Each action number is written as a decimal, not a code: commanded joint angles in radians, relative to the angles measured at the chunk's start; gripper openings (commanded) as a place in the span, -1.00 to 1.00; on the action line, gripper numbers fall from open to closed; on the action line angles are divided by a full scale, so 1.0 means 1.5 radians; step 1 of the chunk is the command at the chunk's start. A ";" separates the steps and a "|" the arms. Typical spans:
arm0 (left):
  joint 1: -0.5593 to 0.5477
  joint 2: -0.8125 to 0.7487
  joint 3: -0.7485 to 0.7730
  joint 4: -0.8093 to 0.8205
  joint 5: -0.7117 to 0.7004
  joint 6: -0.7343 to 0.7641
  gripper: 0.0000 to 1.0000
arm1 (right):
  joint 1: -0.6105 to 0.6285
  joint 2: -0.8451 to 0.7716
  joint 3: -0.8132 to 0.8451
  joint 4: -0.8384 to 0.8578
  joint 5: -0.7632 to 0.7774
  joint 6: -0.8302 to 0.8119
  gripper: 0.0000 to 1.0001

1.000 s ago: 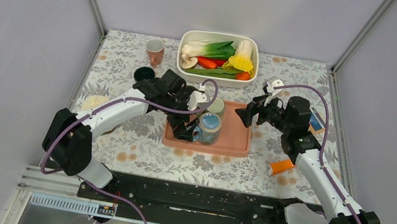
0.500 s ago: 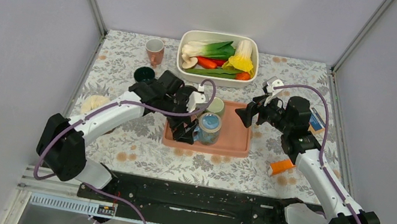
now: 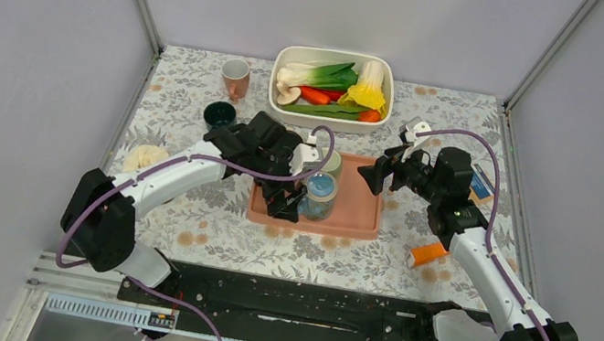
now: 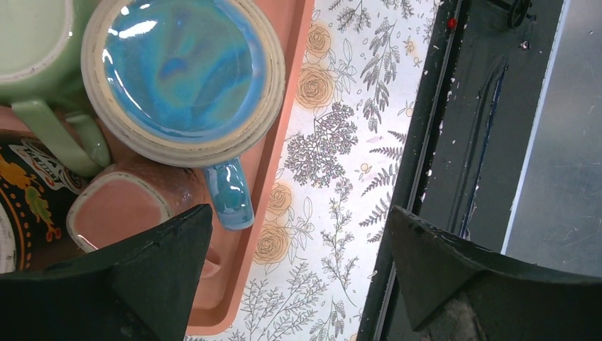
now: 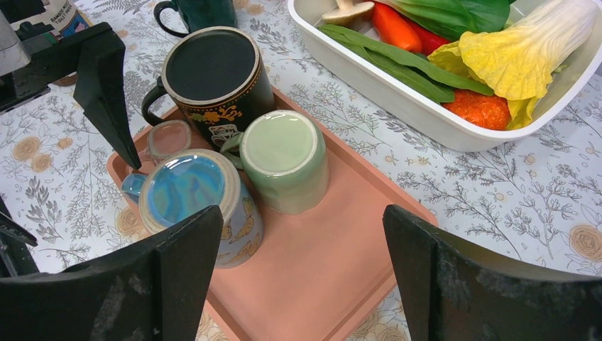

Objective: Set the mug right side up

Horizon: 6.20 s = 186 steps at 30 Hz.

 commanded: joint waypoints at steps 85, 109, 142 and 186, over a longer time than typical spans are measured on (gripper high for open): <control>-0.084 0.154 0.228 0.022 0.097 -0.162 0.98 | -0.034 -0.093 0.013 -0.372 0.120 -0.044 0.76; 0.257 -0.181 -0.036 -0.010 0.023 -0.035 0.98 | 0.129 0.121 0.095 -0.347 0.258 -0.032 0.64; 0.333 -0.239 -0.096 0.035 0.095 -0.048 0.98 | 0.151 0.124 -0.009 -0.140 0.318 -0.092 -0.67; 0.089 0.005 -0.118 1.172 0.210 -0.972 0.98 | 0.020 -0.068 0.250 0.134 -0.083 0.453 -1.00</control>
